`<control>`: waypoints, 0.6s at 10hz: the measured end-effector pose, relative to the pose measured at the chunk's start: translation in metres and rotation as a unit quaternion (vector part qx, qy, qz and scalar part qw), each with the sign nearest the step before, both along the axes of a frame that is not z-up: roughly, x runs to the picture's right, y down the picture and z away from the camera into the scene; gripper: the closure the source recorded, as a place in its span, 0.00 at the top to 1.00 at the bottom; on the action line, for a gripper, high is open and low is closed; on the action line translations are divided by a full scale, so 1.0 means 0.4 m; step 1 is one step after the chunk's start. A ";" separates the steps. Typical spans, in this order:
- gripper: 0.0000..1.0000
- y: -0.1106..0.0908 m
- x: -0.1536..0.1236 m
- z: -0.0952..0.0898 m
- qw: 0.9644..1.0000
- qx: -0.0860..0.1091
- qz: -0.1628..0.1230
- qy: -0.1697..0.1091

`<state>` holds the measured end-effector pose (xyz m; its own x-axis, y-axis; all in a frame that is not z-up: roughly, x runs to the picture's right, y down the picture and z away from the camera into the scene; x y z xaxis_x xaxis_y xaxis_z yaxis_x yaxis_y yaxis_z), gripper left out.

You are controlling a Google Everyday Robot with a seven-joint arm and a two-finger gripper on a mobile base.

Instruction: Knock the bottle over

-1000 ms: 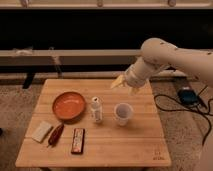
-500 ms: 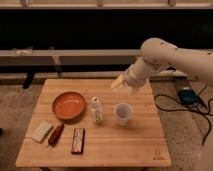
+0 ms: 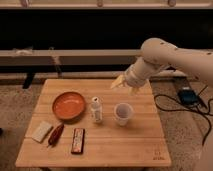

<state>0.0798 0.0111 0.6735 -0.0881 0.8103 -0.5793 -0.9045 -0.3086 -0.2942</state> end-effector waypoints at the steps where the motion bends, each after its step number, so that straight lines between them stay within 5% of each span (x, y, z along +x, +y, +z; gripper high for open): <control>1: 0.66 0.000 -0.003 -0.004 1.000 0.003 -0.004 -0.002; 4: 0.66 0.004 -0.098 -0.046 0.997 0.036 -0.061 -0.028; 6: 0.66 0.014 -0.217 -0.061 0.990 0.068 -0.118 -0.045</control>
